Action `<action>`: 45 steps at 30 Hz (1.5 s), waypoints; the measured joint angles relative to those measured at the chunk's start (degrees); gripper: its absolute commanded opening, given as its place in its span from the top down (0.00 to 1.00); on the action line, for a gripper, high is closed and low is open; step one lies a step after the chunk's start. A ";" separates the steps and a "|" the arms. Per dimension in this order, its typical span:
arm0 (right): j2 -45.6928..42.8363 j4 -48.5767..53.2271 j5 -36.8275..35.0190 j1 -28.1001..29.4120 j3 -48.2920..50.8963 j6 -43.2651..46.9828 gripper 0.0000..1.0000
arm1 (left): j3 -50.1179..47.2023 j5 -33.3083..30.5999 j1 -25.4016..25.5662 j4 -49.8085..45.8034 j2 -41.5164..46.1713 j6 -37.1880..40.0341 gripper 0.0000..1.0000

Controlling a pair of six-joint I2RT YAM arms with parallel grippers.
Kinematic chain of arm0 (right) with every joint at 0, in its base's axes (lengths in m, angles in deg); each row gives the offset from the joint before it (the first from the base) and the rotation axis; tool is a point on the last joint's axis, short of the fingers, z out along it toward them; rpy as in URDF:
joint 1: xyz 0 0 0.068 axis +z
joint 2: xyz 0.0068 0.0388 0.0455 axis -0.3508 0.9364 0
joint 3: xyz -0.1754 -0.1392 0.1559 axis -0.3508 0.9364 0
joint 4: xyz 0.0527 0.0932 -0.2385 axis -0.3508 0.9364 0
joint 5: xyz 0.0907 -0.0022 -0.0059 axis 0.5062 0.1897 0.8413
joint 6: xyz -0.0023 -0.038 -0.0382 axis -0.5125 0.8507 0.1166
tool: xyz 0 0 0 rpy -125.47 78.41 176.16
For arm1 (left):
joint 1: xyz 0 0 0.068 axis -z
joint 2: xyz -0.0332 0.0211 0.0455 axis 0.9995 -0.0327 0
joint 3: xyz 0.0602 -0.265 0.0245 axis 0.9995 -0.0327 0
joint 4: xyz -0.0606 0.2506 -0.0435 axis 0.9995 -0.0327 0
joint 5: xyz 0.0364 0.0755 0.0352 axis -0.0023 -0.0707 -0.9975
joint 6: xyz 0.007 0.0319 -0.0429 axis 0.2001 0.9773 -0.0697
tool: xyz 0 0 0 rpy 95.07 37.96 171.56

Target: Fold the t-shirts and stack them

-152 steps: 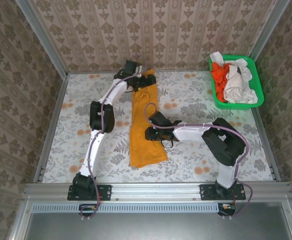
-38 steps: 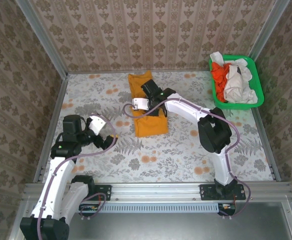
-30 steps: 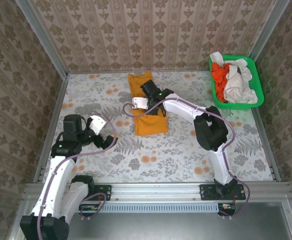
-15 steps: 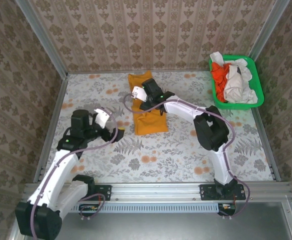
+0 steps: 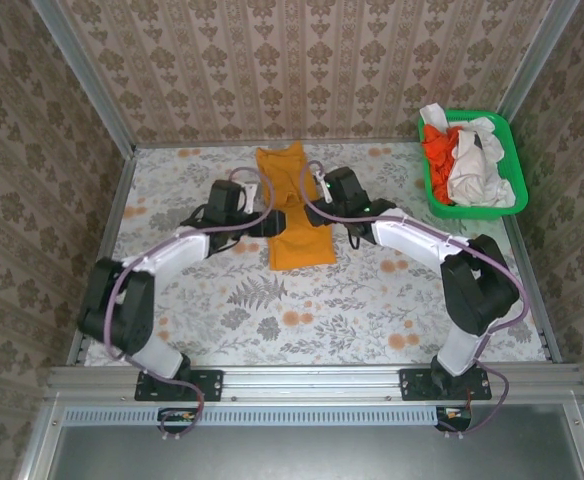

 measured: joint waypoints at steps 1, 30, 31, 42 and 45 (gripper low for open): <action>0.02 0.04 0.74 -0.55 1.07 -1.88 0.27 | 1.97 0.20 0.39 0.48 -2.40 -1.38 0.45; 2.21 -5.03 10.58 1.68 17.18 -20.83 0.75 | -2.54 -0.42 1.86 5.64 -13.09 -10.58 0.79; 0.76 -5.03 10.27 2.58 18.93 -21.68 0.75 | -3.89 -0.44 2.56 5.62 -11.98 -10.95 0.79; -13.97 -2.45 5.03 7.28 27.08 -24.02 0.40 | -9.42 -3.04 5.35 3.17 -4.09 -12.76 0.44; -16.79 -2.75 4.35 7.26 26.53 -17.38 0.28 | -8.98 -3.82 2.95 2.32 -2.27 -12.17 0.27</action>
